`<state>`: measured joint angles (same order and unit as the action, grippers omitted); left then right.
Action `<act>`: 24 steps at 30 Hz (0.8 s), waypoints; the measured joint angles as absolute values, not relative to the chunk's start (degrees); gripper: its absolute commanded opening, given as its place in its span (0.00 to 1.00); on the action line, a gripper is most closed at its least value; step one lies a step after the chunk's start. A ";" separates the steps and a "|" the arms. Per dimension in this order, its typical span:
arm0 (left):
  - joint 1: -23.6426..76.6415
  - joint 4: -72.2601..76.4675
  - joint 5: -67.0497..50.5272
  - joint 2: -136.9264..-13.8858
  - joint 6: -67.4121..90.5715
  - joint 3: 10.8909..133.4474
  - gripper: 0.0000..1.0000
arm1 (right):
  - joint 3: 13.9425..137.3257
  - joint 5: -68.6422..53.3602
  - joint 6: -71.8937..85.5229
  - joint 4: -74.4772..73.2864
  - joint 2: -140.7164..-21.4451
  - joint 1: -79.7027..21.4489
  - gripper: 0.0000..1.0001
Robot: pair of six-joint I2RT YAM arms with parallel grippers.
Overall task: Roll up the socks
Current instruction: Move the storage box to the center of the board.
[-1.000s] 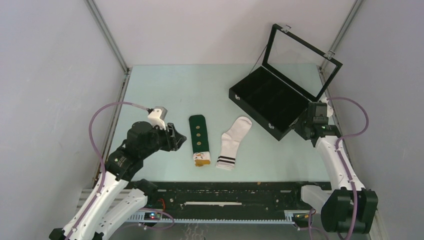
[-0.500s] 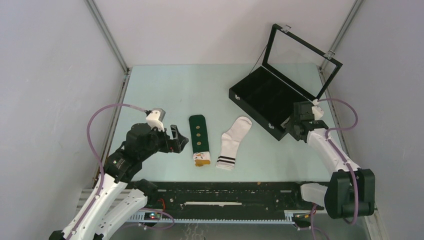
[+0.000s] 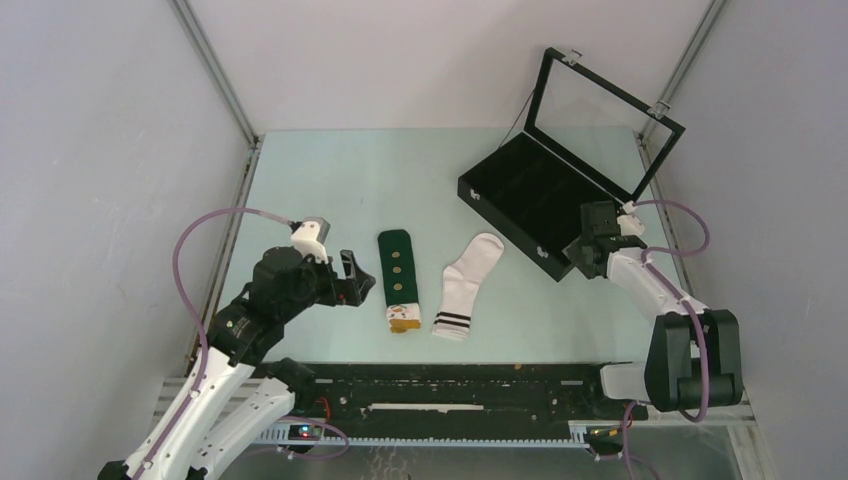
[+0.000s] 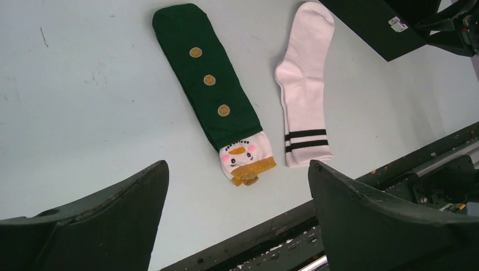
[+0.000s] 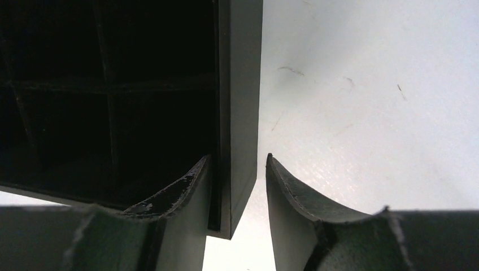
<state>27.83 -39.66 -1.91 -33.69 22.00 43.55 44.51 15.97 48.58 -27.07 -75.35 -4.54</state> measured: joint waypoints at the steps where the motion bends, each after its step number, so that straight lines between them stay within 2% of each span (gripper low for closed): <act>1: 27.83 -39.66 -1.83 -33.69 22.00 43.55 0.97 | 44.51 15.99 48.58 -27.00 -75.50 -4.60 0.45; 5: 27.83 -39.64 -1.67 -33.74 22.00 43.55 0.97 | 44.51 15.99 48.51 -26.52 -76.58 -4.80 0.40; 17: 27.83 -39.59 -1.65 -34.11 22.00 43.55 0.97 | 45.71 15.40 46.63 -26.00 -79.83 -5.39 0.15; 22: 27.83 -39.62 -1.63 -34.11 22.00 43.55 0.97 | 47.46 15.11 44.91 -27.75 -81.17 -5.39 0.01; 24: 27.83 -39.59 -1.61 -34.11 22.00 43.55 0.97 | 48.34 14.96 43.94 -28.67 -81.89 -5.39 0.00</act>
<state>27.83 -39.59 -1.61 -34.11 22.00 43.55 48.34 14.96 43.94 -28.67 -81.89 -5.39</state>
